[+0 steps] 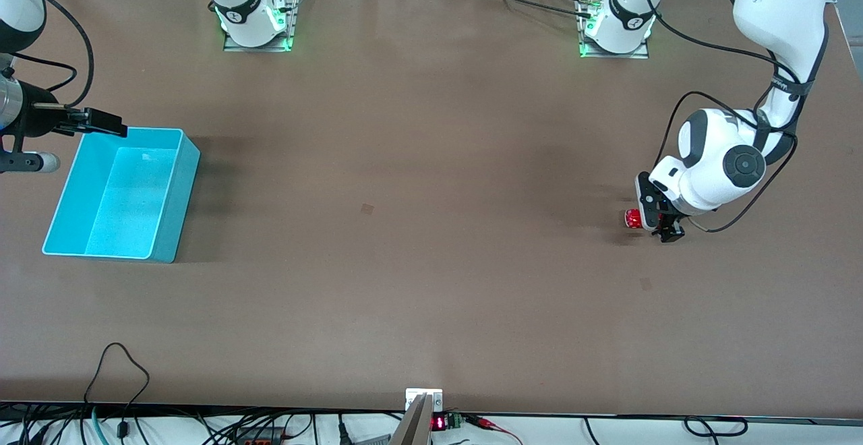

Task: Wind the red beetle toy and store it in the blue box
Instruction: 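Lower the left gripper onto the red car and close on it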

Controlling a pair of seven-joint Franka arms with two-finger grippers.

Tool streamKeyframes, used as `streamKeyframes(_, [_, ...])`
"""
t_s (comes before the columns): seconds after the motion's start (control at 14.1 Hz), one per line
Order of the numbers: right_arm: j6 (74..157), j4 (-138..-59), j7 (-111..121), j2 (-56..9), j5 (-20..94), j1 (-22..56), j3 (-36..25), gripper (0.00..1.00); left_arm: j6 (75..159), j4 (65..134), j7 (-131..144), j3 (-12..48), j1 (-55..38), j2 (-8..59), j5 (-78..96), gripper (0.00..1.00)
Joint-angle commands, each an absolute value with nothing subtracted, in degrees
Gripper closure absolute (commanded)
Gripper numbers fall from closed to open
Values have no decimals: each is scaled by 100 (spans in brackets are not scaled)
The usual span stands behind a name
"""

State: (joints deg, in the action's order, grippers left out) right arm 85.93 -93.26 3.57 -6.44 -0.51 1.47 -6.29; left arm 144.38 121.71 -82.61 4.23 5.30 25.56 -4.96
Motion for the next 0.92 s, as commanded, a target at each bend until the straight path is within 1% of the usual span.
streamKeyframes(0.0, [8508,-9299,431,-615,-70,97,-580,0,14502,12164,-8358,431,519,2593,-580,49])
streamKeyframes(0.07, [8508,-9299,431,-615,-70,97,-580,0,14493,12164,-8358,431,519,2593,-580,64])
streamKeyframes(0.14, [8508,-9299,431,-615,-62,97,-580,0,14493,12164,-8358,431,519,2601,-580,74])
streamKeyframes(0.21, [8508,-9299,431,-615,-62,97,-580,0,14484,12164,-8358,431,519,2602,-580,78])
streamKeyframes(0.28, [8508,-9299,431,-615,-62,88,-580,0,14484,12164,-8385,431,519,2610,-580,79])
streamKeyframes(0.64, [8508,-9299,431,-615,-62,88,-580,0,14484,12155,-8437,431,545,2672,-580,79])
streamKeyframes(0.85, [8473,-9299,431,-615,-53,97,-580,0,14467,12076,-8699,422,755,2786,-571,78])
